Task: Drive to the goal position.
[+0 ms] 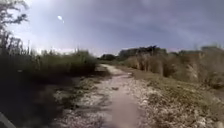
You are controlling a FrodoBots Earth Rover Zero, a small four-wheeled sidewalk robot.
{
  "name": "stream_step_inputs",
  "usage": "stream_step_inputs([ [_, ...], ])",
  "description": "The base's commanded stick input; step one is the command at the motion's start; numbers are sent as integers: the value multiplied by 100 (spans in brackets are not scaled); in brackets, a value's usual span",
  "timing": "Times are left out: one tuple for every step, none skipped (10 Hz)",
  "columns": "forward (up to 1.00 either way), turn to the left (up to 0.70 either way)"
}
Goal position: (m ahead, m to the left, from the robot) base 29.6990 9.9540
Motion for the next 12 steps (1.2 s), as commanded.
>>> stream_step_inputs([
  [85, 0],
  [85, 0],
  [85, 0],
  [85, 0],
  [85, 0],
  [85, 0],
  [85, 0],
  [85, 0],
  [85, 0],
  [85, 0],
  [85, 0],
  [85, 0],
])
